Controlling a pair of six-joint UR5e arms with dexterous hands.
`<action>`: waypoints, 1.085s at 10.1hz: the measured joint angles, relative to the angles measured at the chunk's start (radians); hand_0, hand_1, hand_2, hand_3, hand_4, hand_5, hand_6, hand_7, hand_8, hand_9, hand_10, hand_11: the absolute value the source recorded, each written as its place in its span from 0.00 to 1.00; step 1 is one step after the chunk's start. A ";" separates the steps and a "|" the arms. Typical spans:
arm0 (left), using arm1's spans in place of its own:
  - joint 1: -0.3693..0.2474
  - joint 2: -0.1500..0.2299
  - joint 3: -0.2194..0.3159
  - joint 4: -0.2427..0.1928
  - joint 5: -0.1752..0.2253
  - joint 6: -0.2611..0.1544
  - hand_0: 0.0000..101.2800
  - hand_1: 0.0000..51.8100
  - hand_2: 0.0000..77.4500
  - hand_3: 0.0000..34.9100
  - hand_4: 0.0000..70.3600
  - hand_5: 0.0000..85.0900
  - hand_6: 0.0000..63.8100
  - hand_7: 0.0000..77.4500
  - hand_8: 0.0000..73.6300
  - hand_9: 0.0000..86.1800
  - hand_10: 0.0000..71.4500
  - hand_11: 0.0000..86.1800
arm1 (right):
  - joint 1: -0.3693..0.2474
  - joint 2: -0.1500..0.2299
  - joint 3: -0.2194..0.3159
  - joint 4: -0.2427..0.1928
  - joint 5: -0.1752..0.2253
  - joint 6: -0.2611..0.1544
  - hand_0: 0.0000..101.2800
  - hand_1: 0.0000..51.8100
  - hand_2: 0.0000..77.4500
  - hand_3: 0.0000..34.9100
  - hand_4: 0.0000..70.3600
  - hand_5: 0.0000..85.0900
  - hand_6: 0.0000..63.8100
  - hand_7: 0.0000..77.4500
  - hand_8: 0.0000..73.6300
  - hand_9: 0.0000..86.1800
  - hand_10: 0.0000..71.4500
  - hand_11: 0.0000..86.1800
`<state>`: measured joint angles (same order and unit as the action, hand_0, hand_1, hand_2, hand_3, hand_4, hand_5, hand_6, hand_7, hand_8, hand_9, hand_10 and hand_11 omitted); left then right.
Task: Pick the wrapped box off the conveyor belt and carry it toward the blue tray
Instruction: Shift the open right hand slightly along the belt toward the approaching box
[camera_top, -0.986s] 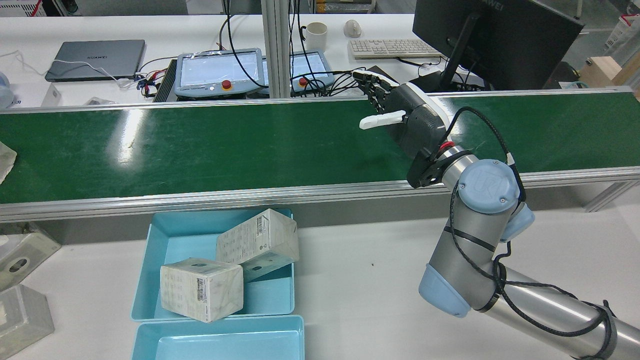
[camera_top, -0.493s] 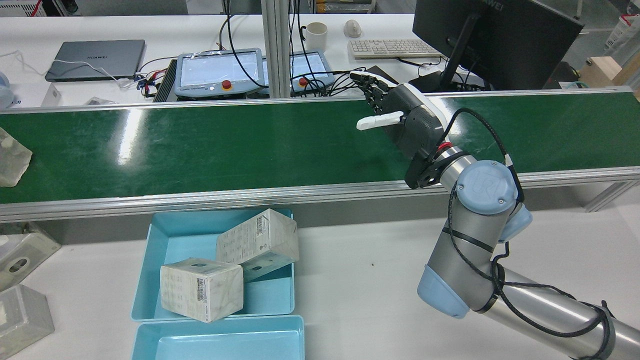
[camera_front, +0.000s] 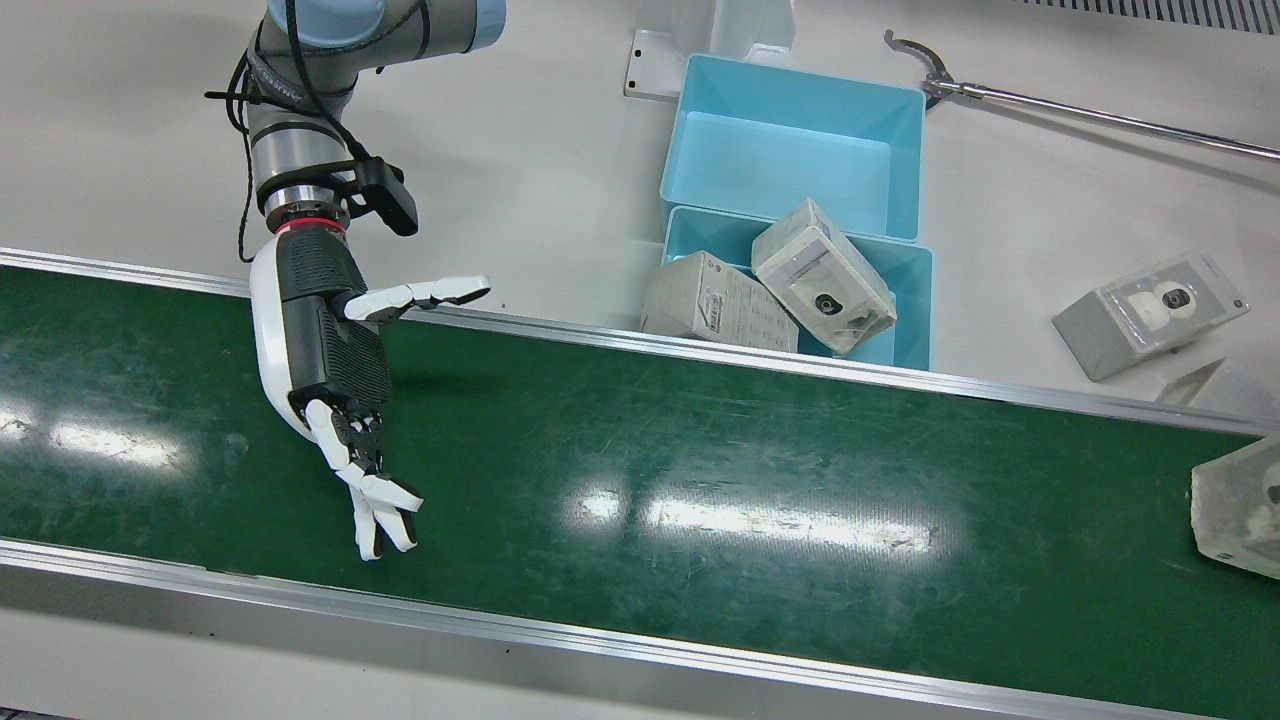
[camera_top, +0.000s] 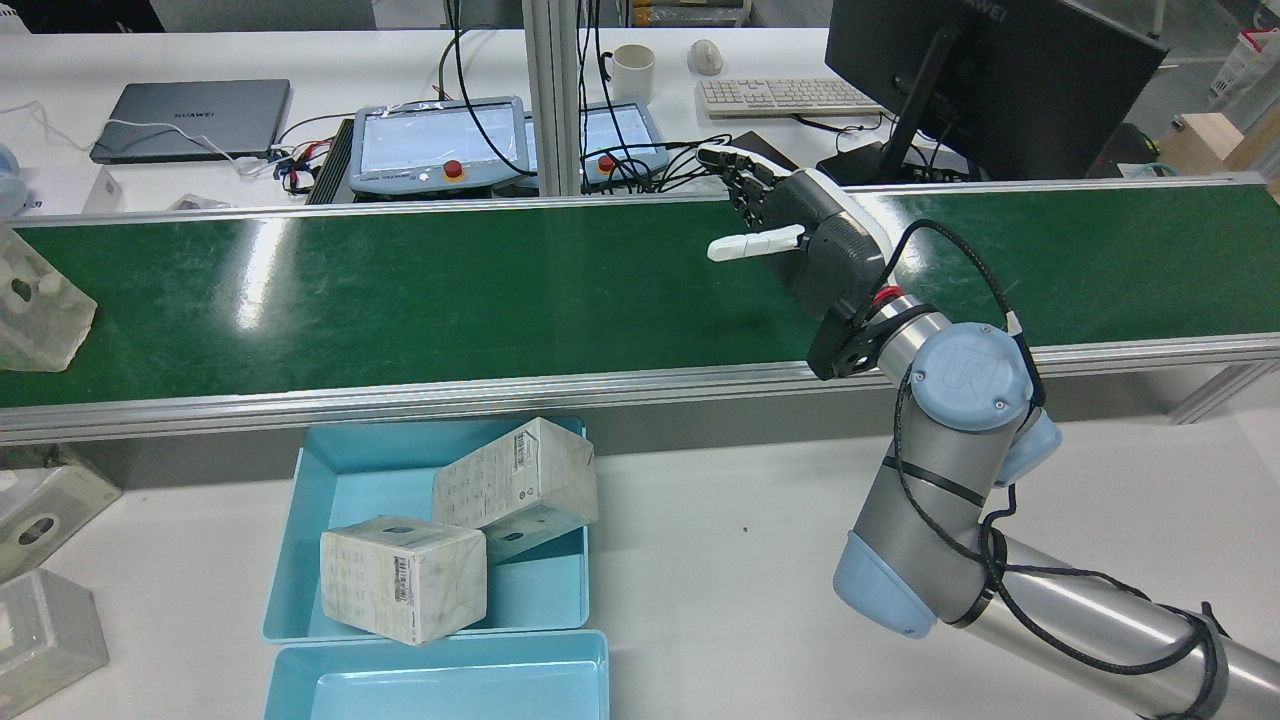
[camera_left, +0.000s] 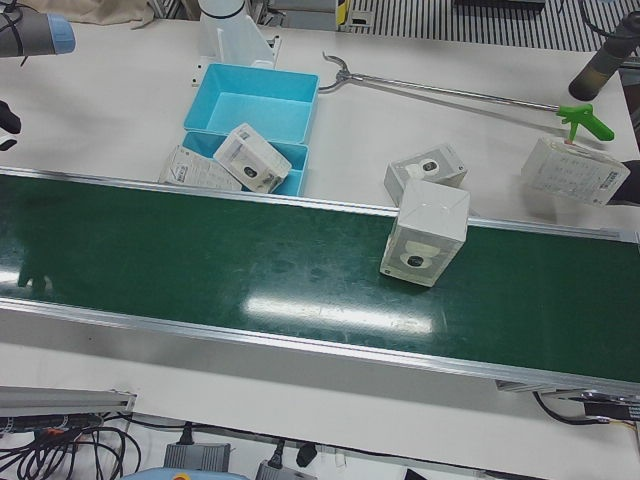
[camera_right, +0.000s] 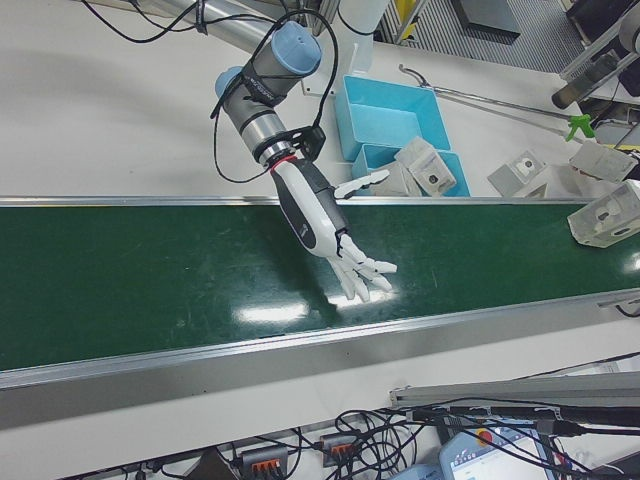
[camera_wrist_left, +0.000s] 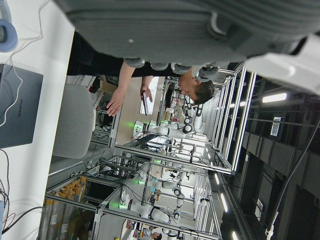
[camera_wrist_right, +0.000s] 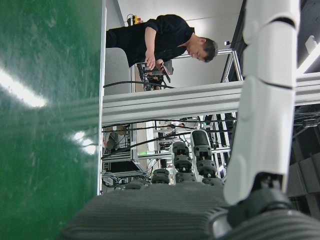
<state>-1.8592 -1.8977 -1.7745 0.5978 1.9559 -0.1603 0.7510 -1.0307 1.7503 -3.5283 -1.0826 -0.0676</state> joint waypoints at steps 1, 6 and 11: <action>0.000 0.000 0.000 0.000 0.000 0.000 0.00 0.00 0.01 0.00 0.00 0.01 0.01 0.00 0.01 0.01 0.01 0.01 | 0.000 -0.001 -0.009 0.034 -0.002 -0.003 0.47 0.29 0.15 0.00 0.13 0.27 0.07 0.05 0.01 0.05 0.00 0.01; 0.000 0.000 0.000 0.000 0.000 0.000 0.00 0.00 0.01 0.00 0.00 0.01 0.01 0.01 0.01 0.00 0.01 0.01 | 0.006 0.010 0.031 0.010 -0.007 -0.058 0.49 0.37 0.22 0.00 0.17 0.31 0.06 0.08 0.01 0.05 0.00 0.01; 0.000 0.000 0.000 0.000 0.000 0.000 0.00 0.00 0.01 0.00 0.00 0.01 0.01 0.01 0.01 0.01 0.00 0.01 | -0.024 0.037 0.068 -0.094 0.000 -0.096 0.48 0.33 0.18 0.00 0.12 0.28 0.06 0.05 0.01 0.05 0.00 0.01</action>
<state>-1.8591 -1.8977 -1.7745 0.5978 1.9559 -0.1603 0.7272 -0.9934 1.8183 -3.6221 -1.0824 -0.1640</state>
